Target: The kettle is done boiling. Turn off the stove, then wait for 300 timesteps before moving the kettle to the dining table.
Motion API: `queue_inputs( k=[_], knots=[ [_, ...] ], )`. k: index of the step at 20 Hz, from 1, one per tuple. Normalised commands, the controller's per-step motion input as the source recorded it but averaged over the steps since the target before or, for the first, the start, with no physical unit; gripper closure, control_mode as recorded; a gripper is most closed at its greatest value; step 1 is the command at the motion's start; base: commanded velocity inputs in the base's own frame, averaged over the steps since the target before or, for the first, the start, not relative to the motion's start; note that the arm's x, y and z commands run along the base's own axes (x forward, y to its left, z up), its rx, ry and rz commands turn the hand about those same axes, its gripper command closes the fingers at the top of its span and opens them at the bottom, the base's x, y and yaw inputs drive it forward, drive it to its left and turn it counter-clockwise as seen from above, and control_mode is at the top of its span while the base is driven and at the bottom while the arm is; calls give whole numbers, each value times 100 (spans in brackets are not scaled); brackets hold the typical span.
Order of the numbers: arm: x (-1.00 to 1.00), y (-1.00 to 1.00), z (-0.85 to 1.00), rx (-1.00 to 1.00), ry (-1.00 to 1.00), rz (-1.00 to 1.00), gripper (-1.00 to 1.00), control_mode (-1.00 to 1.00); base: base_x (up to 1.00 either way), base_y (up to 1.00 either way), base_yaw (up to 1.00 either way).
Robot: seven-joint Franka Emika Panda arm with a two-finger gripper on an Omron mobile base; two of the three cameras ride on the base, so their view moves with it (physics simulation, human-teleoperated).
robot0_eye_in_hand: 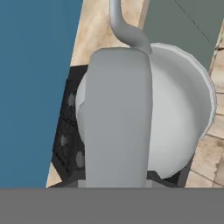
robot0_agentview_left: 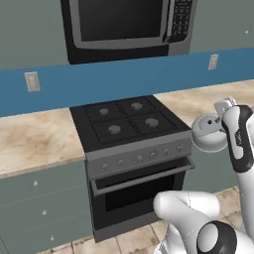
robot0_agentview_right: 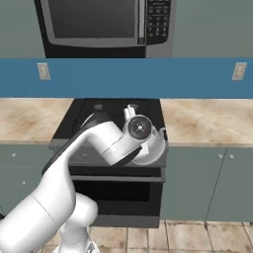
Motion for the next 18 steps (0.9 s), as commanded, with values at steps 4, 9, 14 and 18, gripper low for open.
queue_inputs(
  k=[4,9,14,18],
  knots=[
    [0,0,0,0,0,0,100,100,-34,-40,-32],
    [0,0,0,0,0,0,100,100,-35,-48,-36],
    [0,0,0,0,0,0,100,100,-28,-51,-36],
    [0,0,0,0,0,0,100,100,-29,-49,-37]
  ],
)
